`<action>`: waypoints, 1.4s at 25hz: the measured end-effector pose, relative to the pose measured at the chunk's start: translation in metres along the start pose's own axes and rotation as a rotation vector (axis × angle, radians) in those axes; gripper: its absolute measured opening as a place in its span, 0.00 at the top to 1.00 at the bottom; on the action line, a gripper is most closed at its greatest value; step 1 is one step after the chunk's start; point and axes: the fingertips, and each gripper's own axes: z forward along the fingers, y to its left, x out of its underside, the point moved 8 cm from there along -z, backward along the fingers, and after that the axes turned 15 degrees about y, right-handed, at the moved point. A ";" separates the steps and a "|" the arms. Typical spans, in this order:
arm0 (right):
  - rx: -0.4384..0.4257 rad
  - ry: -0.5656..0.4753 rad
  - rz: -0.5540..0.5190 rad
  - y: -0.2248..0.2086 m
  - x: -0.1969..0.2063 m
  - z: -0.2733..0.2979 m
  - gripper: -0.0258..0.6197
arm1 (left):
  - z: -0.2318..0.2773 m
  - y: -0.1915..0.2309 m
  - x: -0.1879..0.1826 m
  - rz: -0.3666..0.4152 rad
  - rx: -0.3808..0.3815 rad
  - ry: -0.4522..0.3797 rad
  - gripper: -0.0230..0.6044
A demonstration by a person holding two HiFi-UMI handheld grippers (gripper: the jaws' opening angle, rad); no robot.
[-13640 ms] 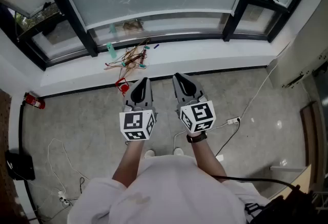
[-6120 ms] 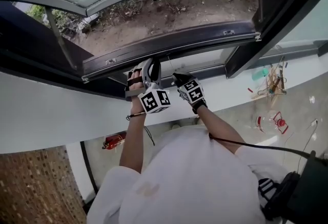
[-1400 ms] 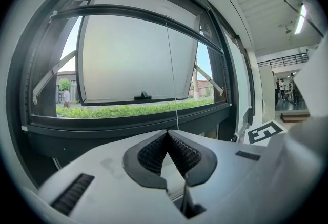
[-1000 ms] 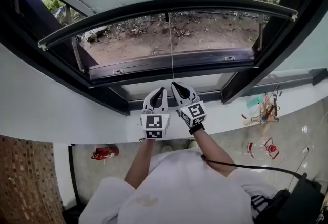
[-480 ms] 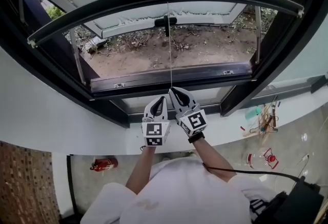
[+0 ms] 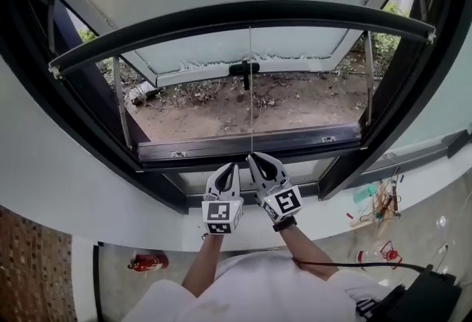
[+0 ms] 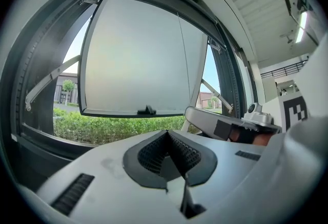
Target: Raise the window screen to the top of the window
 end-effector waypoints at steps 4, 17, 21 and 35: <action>-0.020 -0.031 0.026 -0.001 -0.005 0.001 0.96 | -0.004 0.002 -0.015 0.007 -0.002 -0.041 0.96; -0.008 -0.131 0.015 -0.003 -0.052 -0.004 0.96 | -0.005 0.003 -0.024 0.023 0.021 -0.057 0.96; -0.004 -0.157 0.006 -0.001 -0.065 -0.006 0.96 | -0.005 0.001 -0.024 0.027 0.030 -0.059 0.96; -0.113 -0.338 0.137 0.008 -0.145 -0.029 0.96 | -0.004 0.010 -0.023 0.021 0.028 -0.043 0.96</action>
